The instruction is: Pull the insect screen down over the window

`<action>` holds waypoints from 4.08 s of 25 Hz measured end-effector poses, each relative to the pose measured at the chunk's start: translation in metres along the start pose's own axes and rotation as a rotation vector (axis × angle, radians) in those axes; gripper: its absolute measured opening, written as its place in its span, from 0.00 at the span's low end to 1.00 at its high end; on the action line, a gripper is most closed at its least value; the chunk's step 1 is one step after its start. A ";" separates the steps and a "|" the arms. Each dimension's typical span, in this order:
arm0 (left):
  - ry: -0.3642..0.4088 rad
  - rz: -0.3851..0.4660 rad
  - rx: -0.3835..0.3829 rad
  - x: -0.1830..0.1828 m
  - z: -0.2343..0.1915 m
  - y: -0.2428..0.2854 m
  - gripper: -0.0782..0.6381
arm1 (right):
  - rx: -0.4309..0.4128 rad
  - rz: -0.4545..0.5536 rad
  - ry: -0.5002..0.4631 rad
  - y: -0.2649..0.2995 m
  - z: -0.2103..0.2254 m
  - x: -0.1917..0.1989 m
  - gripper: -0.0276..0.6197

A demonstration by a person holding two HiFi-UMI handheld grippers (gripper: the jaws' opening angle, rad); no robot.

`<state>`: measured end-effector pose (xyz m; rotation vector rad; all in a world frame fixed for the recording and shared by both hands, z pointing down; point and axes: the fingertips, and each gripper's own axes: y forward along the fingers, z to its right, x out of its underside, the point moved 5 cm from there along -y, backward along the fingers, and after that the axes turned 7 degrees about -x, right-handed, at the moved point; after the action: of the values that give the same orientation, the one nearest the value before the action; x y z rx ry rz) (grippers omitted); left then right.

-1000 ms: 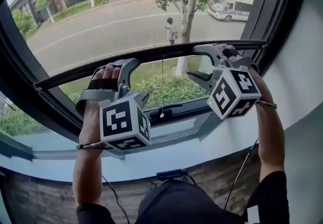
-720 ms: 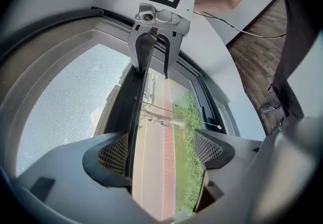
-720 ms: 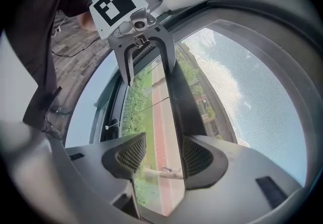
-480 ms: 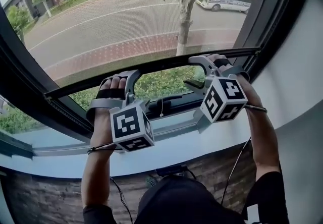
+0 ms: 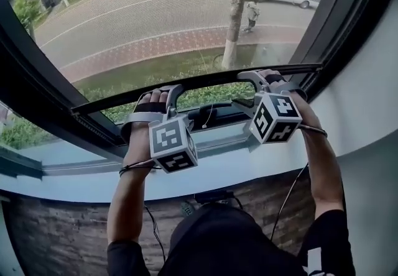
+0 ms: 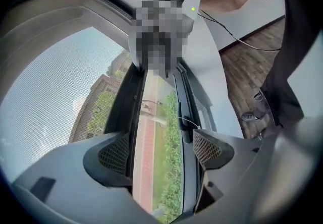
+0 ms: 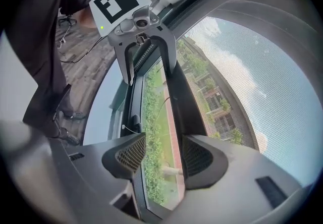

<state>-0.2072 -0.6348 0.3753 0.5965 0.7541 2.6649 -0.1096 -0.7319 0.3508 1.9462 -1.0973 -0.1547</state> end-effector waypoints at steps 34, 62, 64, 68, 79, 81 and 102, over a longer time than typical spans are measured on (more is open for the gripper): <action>-0.041 -0.054 0.022 0.012 0.023 0.022 0.70 | -0.300 0.493 1.270 0.183 -0.149 0.006 0.05; -0.074 -0.052 -0.010 0.013 0.026 0.021 0.69 | 0.108 -0.243 -0.055 0.042 -0.027 0.010 0.44; -0.069 -0.044 -0.026 0.009 0.019 0.024 0.69 | 0.097 -0.263 -0.064 0.037 -0.020 0.013 0.44; -0.071 -0.053 0.035 0.005 0.019 0.022 0.69 | -0.014 -0.259 -0.041 0.030 -0.019 0.014 0.44; -0.133 -0.085 0.181 0.032 0.093 0.072 0.69 | -0.190 -0.237 0.022 0.091 -0.077 0.034 0.43; -0.153 -0.087 0.214 0.034 0.109 0.081 0.69 | -0.208 -0.235 0.020 0.106 -0.089 0.043 0.43; -0.191 -0.160 0.303 0.056 0.169 0.162 0.58 | -0.280 -0.237 0.102 0.189 -0.127 0.089 0.34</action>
<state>-0.2048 -0.6725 0.6127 0.8149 1.1068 2.3261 -0.1149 -0.7624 0.5930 1.8032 -0.7340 -0.3167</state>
